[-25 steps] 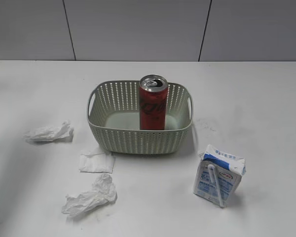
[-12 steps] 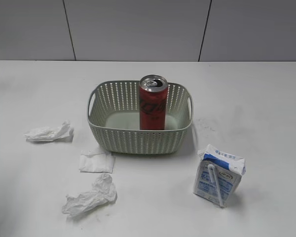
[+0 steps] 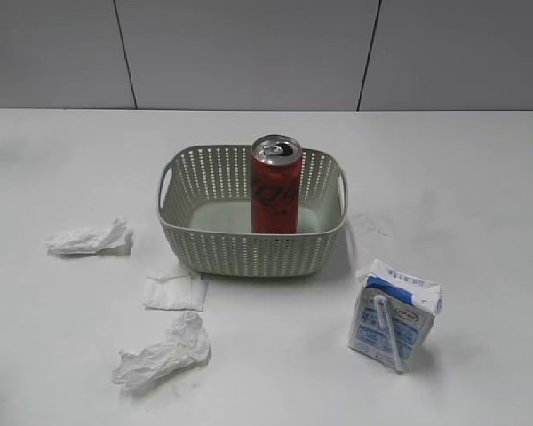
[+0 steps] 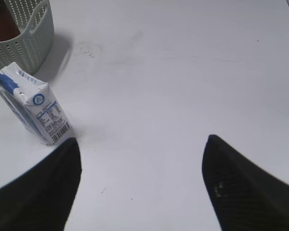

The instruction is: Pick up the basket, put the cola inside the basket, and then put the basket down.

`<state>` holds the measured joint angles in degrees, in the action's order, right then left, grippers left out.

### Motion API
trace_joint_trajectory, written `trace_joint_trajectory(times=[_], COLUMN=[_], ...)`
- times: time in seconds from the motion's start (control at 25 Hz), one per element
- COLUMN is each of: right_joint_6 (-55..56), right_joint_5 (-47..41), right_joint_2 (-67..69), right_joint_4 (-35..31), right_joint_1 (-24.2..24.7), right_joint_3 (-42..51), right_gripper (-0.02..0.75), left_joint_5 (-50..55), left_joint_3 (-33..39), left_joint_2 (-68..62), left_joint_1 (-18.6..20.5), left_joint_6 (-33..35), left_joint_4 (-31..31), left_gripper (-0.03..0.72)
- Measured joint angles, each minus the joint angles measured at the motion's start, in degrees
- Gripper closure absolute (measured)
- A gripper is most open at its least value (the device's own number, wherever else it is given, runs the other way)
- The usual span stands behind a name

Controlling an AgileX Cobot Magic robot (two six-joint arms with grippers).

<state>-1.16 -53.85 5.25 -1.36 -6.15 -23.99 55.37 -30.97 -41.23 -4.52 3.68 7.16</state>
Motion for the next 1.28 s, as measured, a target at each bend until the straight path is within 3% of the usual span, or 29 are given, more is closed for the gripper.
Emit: trace_joint_trajectory(times=[0.72, 1.28], right_joint_6=[-0.04, -0.04], right_joint_5=[0.00, -0.06], right_joint_2=[0.00, -4.54], right_joint_4=[0.00, 0.05], right_joint_1=[0.00, 0.00], right_joint_3=[0.00, 0.00], right_gripper=[0.147, 0.147], left_joint_5=[4.27, 4.38], left_joint_3=[1.72, 1.72], left_joint_2=[33.70, 41.53], left_joint_1=[0.00, 0.00], left_joint_6=[0.96, 0.98], left_joint_4=[-1.53, -1.55], left_gripper=[0.094, 0.095])
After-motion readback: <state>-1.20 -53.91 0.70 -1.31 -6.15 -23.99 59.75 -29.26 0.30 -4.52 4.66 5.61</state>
